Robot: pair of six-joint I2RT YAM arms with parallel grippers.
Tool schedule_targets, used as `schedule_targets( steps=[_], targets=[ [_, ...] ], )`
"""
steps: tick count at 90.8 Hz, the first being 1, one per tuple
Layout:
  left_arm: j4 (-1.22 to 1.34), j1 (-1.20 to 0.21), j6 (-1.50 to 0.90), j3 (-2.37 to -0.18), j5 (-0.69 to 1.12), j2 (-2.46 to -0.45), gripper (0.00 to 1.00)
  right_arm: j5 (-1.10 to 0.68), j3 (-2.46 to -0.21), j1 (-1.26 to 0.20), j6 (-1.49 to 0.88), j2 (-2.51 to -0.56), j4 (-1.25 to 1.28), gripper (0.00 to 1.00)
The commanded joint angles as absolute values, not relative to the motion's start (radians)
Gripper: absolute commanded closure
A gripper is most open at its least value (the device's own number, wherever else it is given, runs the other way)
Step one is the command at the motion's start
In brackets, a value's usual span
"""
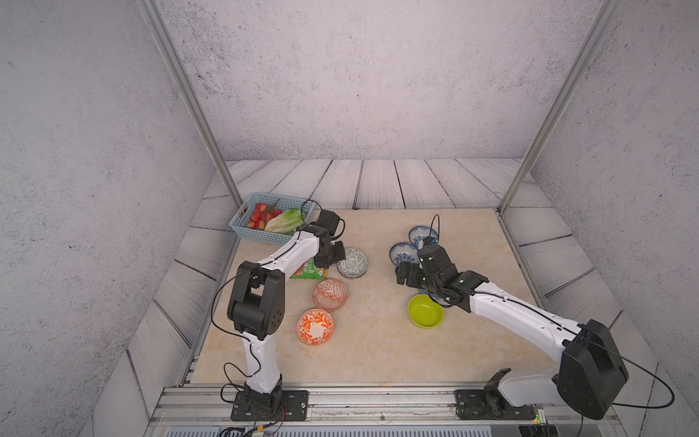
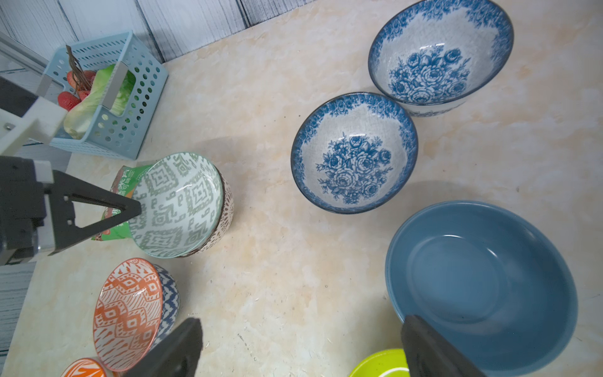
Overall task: Stack the bowls
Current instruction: Place the bowl on the bowl.
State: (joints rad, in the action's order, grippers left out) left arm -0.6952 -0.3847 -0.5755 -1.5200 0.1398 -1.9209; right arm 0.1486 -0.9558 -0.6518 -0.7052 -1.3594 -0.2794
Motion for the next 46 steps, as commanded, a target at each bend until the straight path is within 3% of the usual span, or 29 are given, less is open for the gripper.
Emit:
schedule_targets(
  steps=[1, 46],
  targets=[
    [-0.684, -0.39, -0.568, -1.513, 0.154, -1.899, 1.0, 0.14, -0.954, -0.657, -0.71, -1.365, -0.289, 0.04],
    [-0.623, -0.356, -0.583, -1.473, 0.268, -1.914, 1.0, 0.138, -0.959, -0.657, -0.71, -1.371, -0.29, 0.04]
  ],
)
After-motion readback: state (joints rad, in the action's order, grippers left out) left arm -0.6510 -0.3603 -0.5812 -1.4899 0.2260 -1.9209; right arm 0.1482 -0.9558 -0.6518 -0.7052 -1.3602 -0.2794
